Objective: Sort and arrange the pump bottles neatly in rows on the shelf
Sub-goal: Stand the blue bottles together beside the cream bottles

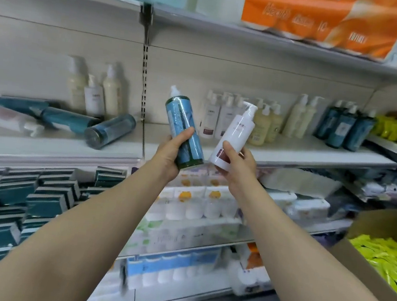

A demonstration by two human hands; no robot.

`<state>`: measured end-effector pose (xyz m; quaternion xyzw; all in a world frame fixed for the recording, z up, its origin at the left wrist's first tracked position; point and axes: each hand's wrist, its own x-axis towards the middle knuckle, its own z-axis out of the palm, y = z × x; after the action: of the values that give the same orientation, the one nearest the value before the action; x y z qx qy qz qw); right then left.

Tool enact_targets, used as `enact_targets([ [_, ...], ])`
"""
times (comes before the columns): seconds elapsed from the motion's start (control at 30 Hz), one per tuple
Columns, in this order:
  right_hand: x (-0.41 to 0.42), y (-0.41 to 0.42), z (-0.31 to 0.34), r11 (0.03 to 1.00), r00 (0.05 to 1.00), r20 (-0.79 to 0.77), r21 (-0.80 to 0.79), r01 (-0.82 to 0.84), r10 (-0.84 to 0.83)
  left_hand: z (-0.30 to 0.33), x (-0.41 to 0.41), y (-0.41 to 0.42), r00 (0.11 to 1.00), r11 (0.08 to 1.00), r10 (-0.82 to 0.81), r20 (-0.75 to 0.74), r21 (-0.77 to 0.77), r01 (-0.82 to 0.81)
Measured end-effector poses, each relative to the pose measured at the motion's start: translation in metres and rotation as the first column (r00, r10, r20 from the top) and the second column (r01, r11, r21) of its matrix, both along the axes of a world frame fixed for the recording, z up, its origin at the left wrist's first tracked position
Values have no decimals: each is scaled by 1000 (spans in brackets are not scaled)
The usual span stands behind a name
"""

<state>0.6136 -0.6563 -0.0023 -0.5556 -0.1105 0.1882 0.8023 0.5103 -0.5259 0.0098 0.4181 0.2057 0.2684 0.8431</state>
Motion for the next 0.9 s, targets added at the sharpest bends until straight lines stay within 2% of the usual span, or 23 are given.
enact_targets([
  [0.23, 53, 11, 0, 995, 994, 62, -28, 97, -95, -6, 55, 18, 999, 999, -51, 3, -3, 51],
  [0.57, 123, 62, 1, 990, 987, 151, -119, 81, -63, -3, 114, 64, 996, 997, -72, 44, 39, 71],
  [0.73, 151, 95, -5, 979, 989, 139, -187, 85, -60, -2, 133, 89, 999, 1000, 10, 50, 29, -12],
  [0.9, 160, 115, -13, 963, 995, 96, -268, 21, 5, -7, 137, 101, 997, 998, 66, 40, 17, -67],
])
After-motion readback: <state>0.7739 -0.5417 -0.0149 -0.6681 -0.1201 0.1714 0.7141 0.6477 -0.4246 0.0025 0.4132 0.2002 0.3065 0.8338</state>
